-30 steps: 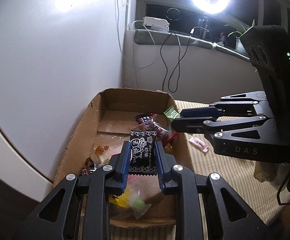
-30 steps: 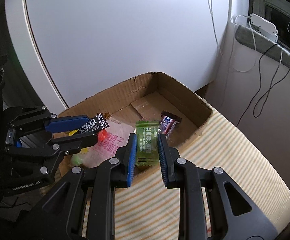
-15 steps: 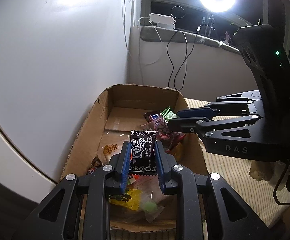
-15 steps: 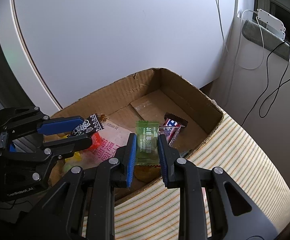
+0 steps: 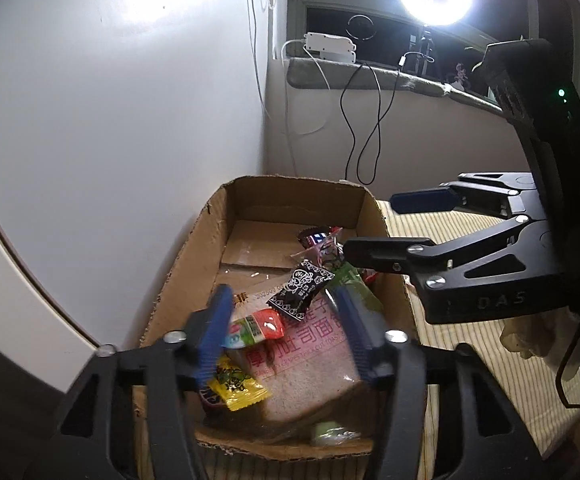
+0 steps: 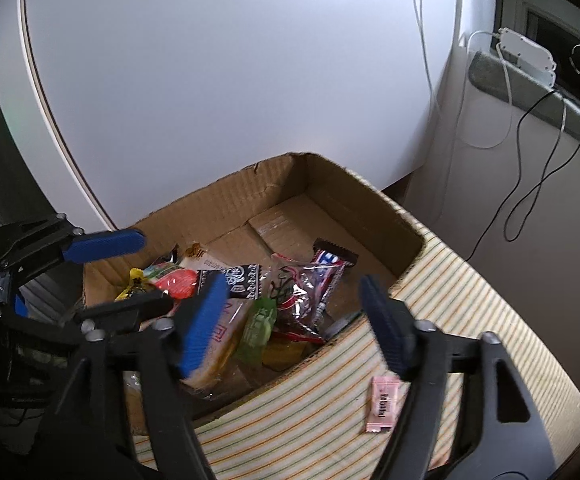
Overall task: Organize snacks
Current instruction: 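Open both tools to drop the candies into the box, then move both tools back to the pink candy and red-edged bag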
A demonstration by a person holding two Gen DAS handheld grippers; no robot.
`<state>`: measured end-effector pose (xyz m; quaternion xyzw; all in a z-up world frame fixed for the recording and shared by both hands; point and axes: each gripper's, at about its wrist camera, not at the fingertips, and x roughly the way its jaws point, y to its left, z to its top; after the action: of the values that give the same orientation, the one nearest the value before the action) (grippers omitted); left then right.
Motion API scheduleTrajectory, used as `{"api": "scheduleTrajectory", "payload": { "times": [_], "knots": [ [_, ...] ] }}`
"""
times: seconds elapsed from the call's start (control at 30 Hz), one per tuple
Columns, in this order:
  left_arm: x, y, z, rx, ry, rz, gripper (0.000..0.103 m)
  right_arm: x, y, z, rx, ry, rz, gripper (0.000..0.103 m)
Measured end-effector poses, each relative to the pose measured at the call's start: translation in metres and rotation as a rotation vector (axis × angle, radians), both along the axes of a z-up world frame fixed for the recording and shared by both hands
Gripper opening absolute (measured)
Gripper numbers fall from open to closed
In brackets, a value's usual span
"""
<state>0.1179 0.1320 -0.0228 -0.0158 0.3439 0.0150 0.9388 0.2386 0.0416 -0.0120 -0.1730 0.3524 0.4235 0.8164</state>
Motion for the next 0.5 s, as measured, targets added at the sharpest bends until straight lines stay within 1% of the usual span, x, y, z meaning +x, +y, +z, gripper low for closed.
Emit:
{"api": "scheduleTrajectory", "payload": {
  "times": [0.03, 0.07, 0.1, 0.13, 0.5],
  "knots": [
    [-0.001, -0.001, 0.0, 0.003, -0.001, -0.001, 0.058, 0.0, -0.001, 0.001, 0.002, -0.003, -0.002, 0.084],
    [-0.001, -0.001, 0.0, 0.006, -0.001, -0.001, 0.062, -0.001, -0.002, 0.003, 0.005, -0.007, -0.006, 0.087],
    [-0.001, -0.002, 0.001, 0.011, -0.001, 0.001, 0.068, -0.001, -0.004, 0.004, 0.007, -0.011, -0.011, 0.088],
    [-0.002, -0.003, 0.001, 0.015, -0.003, 0.005, 0.07, -0.001, -0.005, 0.005, 0.009, -0.015, -0.016, 0.089],
    [-0.008, -0.012, 0.005, 0.022, -0.01, 0.008, 0.071, -0.003, -0.028, 0.011, 0.009, -0.027, -0.053, 0.09]
  ]
}}
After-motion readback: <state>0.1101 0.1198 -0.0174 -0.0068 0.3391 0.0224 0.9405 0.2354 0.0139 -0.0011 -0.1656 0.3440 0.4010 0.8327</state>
